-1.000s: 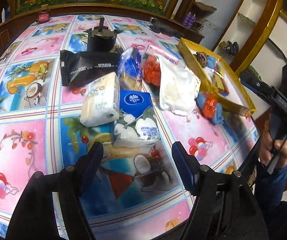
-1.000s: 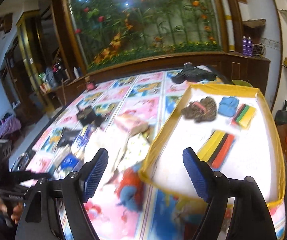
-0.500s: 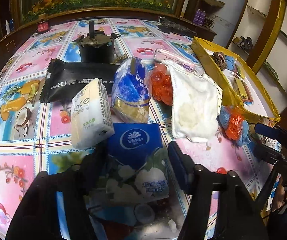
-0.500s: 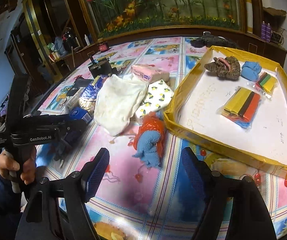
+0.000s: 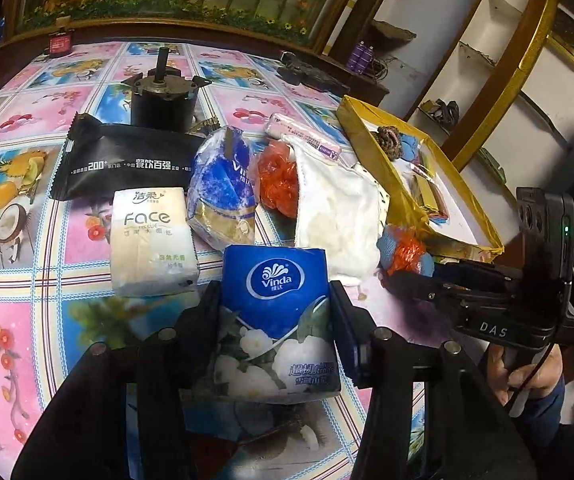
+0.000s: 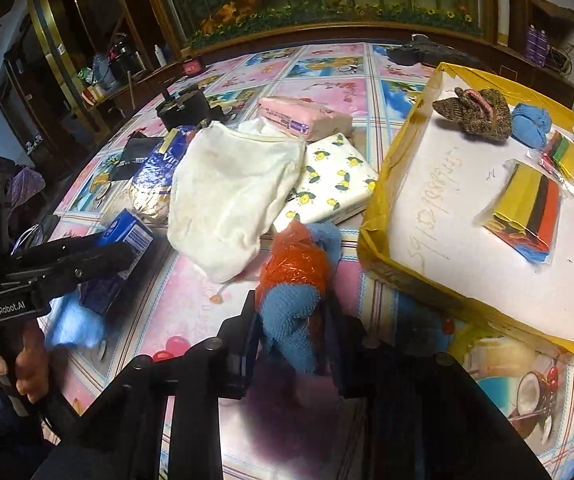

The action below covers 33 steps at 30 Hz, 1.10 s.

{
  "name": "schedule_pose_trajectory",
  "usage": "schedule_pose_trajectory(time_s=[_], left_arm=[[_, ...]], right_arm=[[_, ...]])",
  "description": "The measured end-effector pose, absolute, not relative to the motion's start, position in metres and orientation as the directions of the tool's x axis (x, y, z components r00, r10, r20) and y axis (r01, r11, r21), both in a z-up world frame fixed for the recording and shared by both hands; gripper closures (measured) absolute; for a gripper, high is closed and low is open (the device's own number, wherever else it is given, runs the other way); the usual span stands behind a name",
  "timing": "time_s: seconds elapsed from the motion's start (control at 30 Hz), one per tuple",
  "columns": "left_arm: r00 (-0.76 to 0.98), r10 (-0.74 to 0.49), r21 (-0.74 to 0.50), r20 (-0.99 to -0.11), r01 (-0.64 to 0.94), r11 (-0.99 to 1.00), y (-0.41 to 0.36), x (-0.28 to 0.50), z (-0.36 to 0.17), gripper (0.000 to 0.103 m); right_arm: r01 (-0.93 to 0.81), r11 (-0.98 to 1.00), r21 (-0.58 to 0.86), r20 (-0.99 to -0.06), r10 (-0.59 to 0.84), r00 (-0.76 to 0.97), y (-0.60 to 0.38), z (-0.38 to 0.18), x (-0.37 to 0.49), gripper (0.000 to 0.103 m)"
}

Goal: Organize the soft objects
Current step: 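Grasp the blue Vinda tissue pack with the left gripper while the right grasps the blue knit in orange bag, then carry both items over the tray and open both grippers to release them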

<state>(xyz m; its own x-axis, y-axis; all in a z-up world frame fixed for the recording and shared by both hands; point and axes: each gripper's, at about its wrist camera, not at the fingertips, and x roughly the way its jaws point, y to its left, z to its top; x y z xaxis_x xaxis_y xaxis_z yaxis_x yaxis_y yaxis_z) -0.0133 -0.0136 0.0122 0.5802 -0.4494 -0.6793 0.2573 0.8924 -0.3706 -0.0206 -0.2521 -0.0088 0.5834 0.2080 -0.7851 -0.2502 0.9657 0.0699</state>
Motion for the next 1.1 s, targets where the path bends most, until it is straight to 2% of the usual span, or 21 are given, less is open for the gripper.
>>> schedule_pose_trajectory(time_s=[0.3,0.53,0.87,1.1], left_arm=[[0.600,-0.468,-0.383,-0.648,0.274,0.882,-0.012,-0.017,0.018,0.053],[0.607,-0.466,-0.383,-0.644,0.272,0.883,-0.011,-0.019,0.018,0.053],[0.618,-0.446,-0.328,-0.648,0.302,0.895,-0.027,-0.021,0.025,0.053],[0.591,-0.490,-0.329,-0.641,0.366,0.871,-0.064,-0.018,0.040,0.053]], right_arm=[[-0.301,0.950,0.081,-0.728,0.262,0.633,-0.248,-0.006,-0.038,0.074],[-0.323,0.946,0.033,-0.692,0.255,0.676,-0.244,-0.004,-0.054,0.074],[-0.266,0.955,0.131,-0.632,0.287,0.720,-0.273,0.009,-0.066,0.074],[-0.241,0.957,0.160,-0.602,0.288,0.744,-0.297,0.021,-0.076,0.074]])
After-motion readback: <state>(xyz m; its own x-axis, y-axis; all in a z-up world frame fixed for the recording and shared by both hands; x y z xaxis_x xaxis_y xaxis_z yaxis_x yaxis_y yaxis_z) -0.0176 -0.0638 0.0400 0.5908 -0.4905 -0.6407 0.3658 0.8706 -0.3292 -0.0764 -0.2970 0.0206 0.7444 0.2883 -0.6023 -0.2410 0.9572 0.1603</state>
